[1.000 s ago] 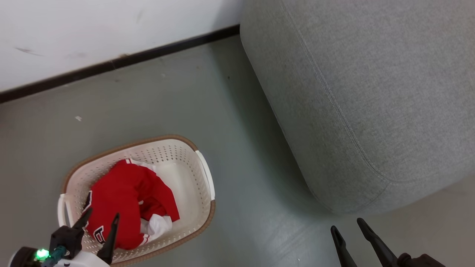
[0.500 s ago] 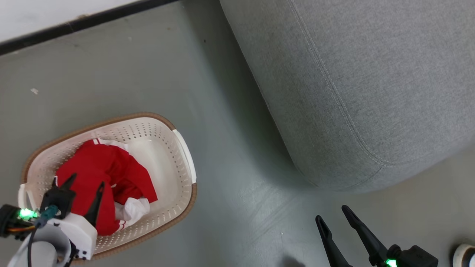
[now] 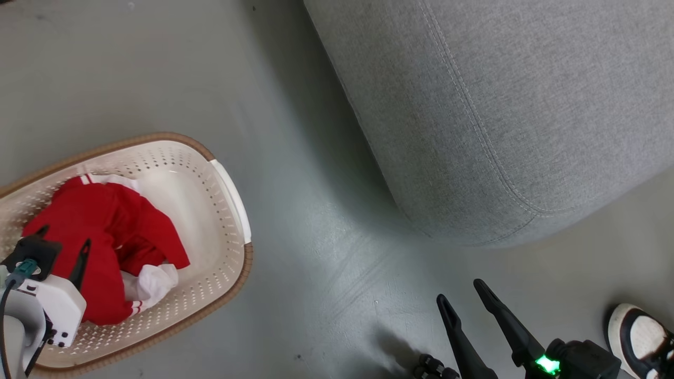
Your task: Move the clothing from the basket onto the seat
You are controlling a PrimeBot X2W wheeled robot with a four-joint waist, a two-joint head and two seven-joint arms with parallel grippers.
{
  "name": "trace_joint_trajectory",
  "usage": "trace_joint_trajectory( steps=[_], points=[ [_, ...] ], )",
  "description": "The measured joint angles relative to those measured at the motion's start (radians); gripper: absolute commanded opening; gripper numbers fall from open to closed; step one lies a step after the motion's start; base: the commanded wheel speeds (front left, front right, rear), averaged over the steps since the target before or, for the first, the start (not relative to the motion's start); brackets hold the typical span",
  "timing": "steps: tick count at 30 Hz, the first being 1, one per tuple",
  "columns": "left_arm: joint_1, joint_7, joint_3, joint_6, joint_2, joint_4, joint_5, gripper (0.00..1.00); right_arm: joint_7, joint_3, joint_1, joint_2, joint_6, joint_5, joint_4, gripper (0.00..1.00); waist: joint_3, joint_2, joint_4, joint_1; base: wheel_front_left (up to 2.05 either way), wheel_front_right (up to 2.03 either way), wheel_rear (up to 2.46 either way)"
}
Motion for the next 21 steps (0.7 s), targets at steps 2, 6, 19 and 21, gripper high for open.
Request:
trace_joint_trajectory(
  steps=[2, 6, 19, 21],
  points=[
    [-0.013, 0.007, -0.016, 0.000, 0.014, 0.014, 0.005, 1.00, 0.000, 0.006, -0.011, 0.000, 0.000, 0.008, -0.007, 1.00, 0.016, 0.0000, -0.008, 0.0000, 0.00, 0.00, 0.00],
    [-0.041, 0.007, -0.062, 0.000, 0.046, 0.026, 0.048, 1.00, 0.000, 0.010, -0.024, 0.002, 0.000, 0.017, -0.016, 1.00, 0.045, 0.0000, -0.024, 0.0000, 0.00, 0.00, 0.00],
    [-0.120, 0.007, -0.155, -0.001, 0.093, 0.089, 0.081, 1.00, 0.000, 0.038, -0.051, 0.002, 0.000, 0.041, -0.035, 1.00, 0.117, 0.0000, -0.066, 0.0000, 0.00, 0.00, 0.00],
    [-0.135, 0.007, -0.161, -0.001, 0.097, 0.100, 0.081, 1.00, 0.000, 0.040, -0.052, 0.002, 0.000, 0.041, -0.038, 1.00, 0.125, 0.0000, -0.071, 0.0000, 0.00, 0.00, 0.00]
  ],
)
